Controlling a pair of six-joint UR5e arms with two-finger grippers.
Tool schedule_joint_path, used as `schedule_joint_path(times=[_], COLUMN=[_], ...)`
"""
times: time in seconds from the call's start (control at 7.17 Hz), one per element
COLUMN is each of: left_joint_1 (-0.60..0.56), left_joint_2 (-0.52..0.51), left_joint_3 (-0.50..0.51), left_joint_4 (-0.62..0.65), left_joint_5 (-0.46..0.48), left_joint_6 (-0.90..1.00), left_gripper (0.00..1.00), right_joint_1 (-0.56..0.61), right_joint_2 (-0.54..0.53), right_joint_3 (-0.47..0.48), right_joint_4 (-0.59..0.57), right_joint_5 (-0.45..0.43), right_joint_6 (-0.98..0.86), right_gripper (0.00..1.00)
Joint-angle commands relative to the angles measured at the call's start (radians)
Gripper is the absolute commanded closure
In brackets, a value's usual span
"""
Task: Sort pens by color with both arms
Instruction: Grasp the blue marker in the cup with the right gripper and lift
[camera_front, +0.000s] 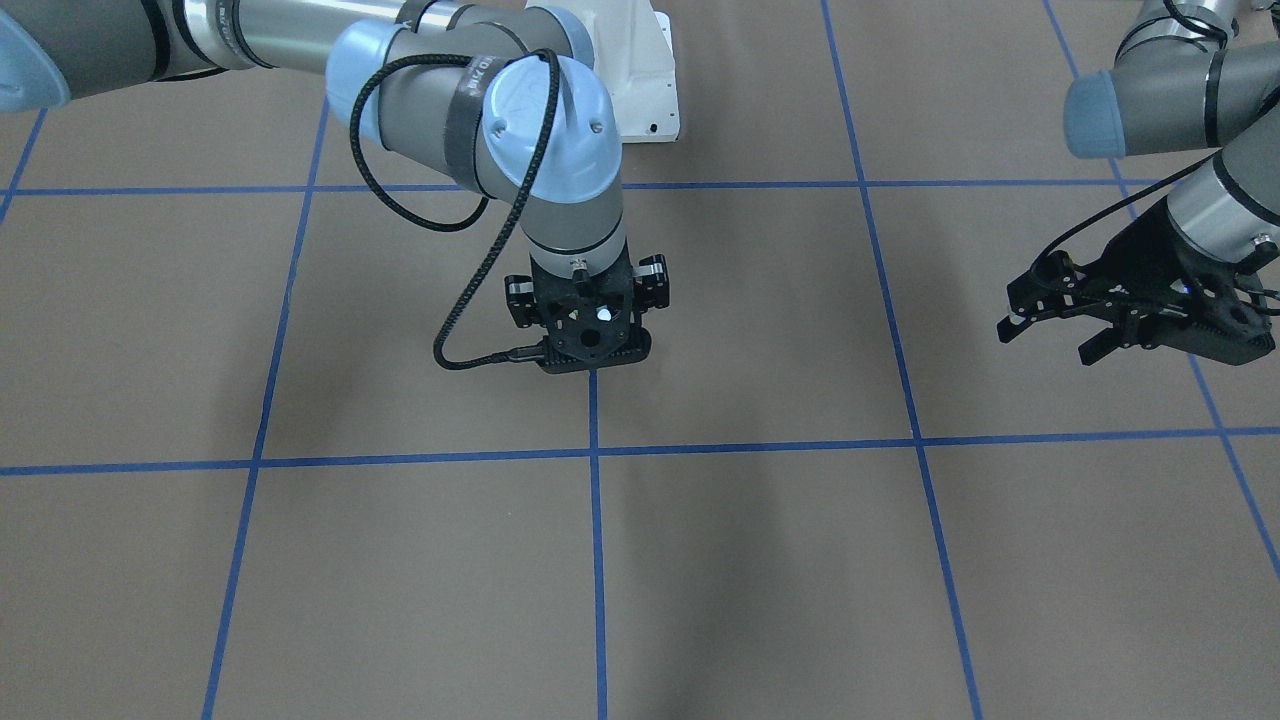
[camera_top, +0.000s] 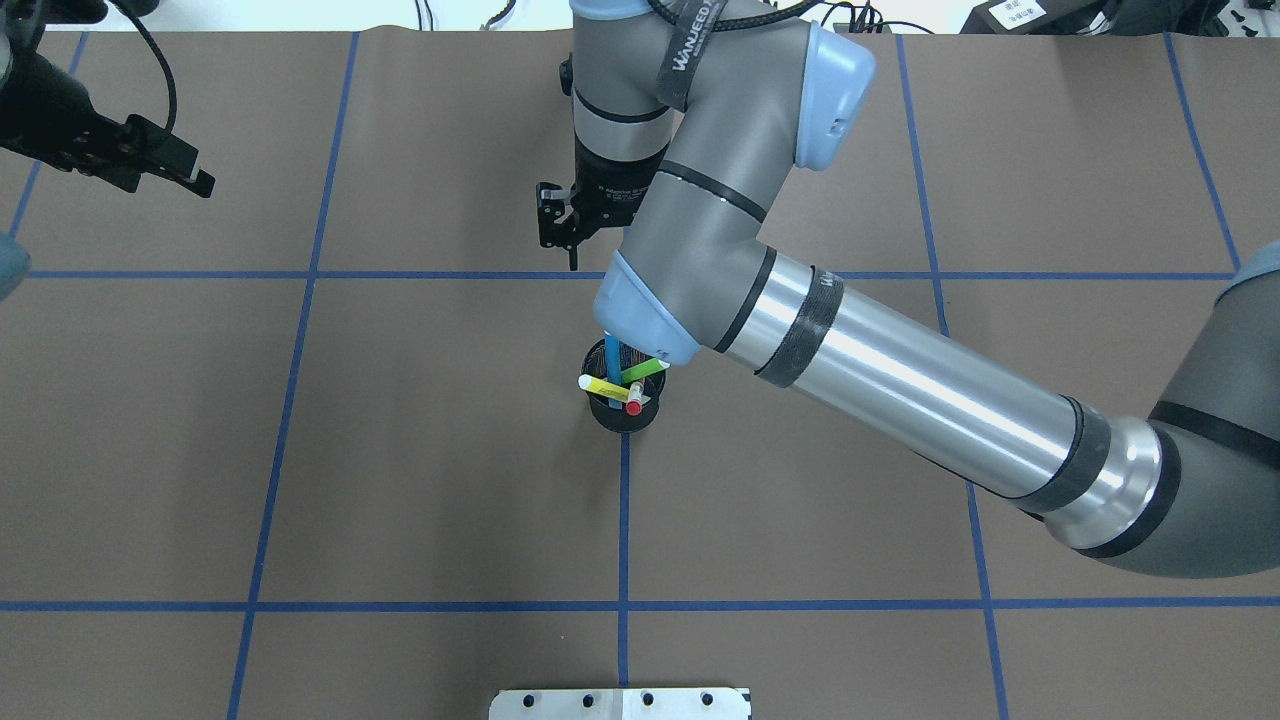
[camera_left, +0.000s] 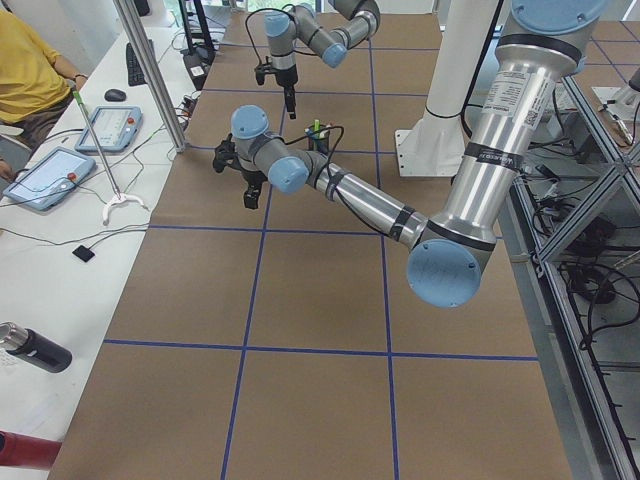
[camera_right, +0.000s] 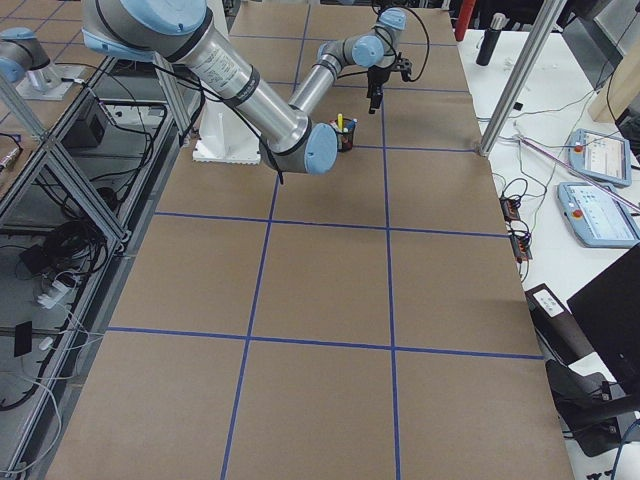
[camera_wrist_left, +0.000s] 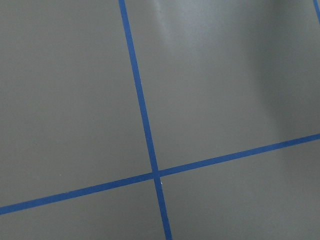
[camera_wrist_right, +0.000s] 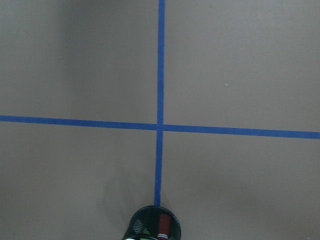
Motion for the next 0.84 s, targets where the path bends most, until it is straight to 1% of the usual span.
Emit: schedule_joint_path(times=[0.0, 0.28, 0.7], left_joint_1=[0.0, 0.0, 0.0], left_joint_2=[0.001, 0.001, 0.001], left_joint_3=[0.0, -0.001, -0.001], left_joint_4=[-0.001, -0.001, -0.001], left_joint_5=[0.001, 0.0, 0.0], left_joint_6=[-0.001, 0.001, -0.001], left_gripper=[0.0, 0.0, 0.0], right_joint_1=[-0.036, -0.042, -0.053], right_joint_2=[0.006, 0.002, 0.003], right_joint_3=[-0.04, -0.07, -0.101], right_joint_4=[0.001, 0.001, 0.001], right_joint_5=[0.033, 0.034, 0.036], right_joint_6=[-0.072, -0.147, -0.163], right_gripper=[0.4, 0.47, 0.5])
